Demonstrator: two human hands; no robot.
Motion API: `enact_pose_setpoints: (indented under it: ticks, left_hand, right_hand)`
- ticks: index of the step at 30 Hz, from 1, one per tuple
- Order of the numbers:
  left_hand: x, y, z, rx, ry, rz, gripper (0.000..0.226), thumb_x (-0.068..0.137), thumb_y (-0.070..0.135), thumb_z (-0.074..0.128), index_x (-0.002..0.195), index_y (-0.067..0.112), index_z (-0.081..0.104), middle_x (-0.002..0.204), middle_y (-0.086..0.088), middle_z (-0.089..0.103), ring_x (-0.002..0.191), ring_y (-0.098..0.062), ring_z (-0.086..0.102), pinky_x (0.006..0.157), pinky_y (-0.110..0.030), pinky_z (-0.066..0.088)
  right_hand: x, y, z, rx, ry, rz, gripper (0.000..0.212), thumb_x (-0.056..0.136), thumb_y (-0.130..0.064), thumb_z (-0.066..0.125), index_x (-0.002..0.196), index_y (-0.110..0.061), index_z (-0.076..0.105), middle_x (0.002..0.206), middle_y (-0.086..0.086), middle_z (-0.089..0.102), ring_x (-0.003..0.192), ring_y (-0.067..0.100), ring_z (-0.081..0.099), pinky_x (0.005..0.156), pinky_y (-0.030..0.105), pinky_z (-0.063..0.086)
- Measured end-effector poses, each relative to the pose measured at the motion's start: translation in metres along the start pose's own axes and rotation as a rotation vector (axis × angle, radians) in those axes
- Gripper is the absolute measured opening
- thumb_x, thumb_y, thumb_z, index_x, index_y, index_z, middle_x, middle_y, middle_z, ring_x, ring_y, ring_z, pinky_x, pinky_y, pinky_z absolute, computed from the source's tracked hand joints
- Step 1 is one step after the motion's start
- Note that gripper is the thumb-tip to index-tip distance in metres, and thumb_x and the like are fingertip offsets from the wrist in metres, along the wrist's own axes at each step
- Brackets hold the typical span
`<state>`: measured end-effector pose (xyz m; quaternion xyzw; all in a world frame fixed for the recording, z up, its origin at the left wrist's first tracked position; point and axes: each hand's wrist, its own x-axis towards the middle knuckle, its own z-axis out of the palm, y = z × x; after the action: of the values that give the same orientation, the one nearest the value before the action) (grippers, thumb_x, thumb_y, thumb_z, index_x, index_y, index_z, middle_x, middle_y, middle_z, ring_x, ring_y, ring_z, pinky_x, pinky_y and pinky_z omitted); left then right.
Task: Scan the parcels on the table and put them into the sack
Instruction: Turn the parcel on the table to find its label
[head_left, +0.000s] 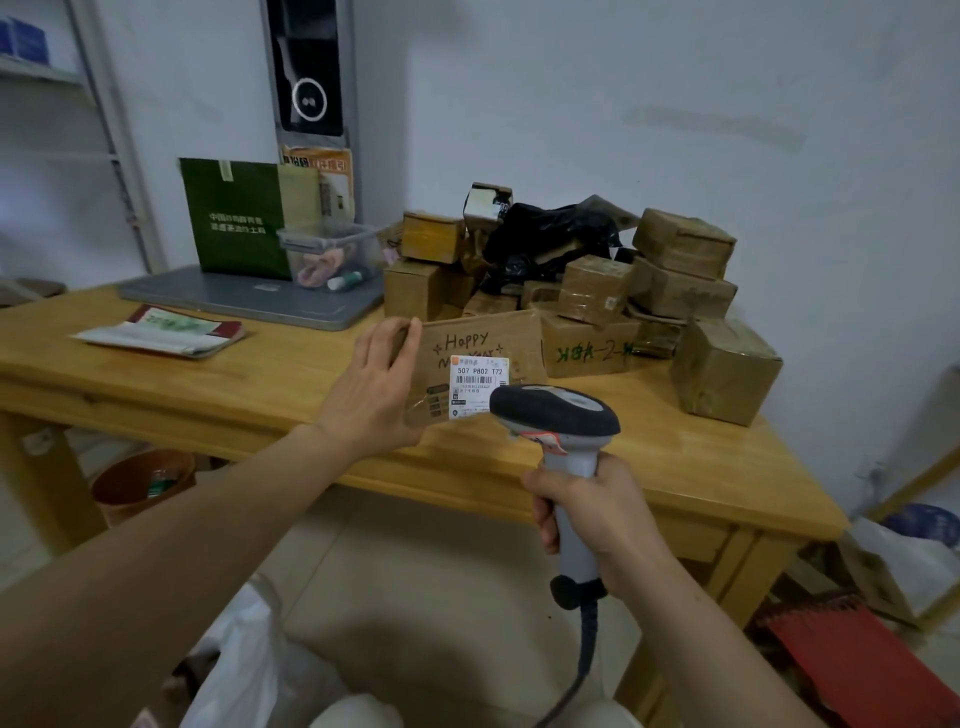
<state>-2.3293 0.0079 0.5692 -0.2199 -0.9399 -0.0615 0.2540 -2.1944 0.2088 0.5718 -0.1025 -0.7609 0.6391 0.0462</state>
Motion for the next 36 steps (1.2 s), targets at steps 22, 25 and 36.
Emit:
enact_pose_setpoints:
  ticks: [22,25,36]
  left_hand:
    - [-0.274,-0.120,-0.003,-0.145,-0.327,-1.227,0.066,0.066,0.078,0.057,0.104,0.024,0.066,0.125,-0.020,0.053,0.122,-0.035,0.041,0.100,-0.040,0.034]
    - [-0.301,-0.130,0.008,-0.167,-0.399,-1.306,0.062,0.076,0.062,0.068,0.118,0.017,0.062,0.129,-0.016,0.053,0.112,-0.030,0.049,0.093,-0.036,0.037]
    - [-0.228,-0.037,0.103,-0.379,-0.309,-0.748,0.061,0.088,0.036,0.064,0.142,0.016,0.045,0.157,-0.016,0.015,0.143,-0.034,0.013,0.114,-0.041,0.019]
  right_hand:
    - [-0.025,0.070,0.113,0.376,-0.428,0.411,0.015,0.083,-0.002,0.063,0.071,-0.005,0.055,0.053,0.010,0.052,0.038,0.016,0.044,0.039,0.024,0.039]
    - [-0.029,0.087,0.122,0.411,-0.448,0.500,0.014,0.085,-0.004,0.062,0.075,-0.007,0.052,0.055,0.009,0.050,0.037,0.015,0.042,0.038,0.022,0.038]
    - [-0.010,0.192,0.089,0.520,-0.194,0.853,0.024,0.094,-0.008,0.048,0.070,-0.008,0.048,0.049,0.005,0.047,0.031,0.011,0.042,0.034,0.015,0.037]
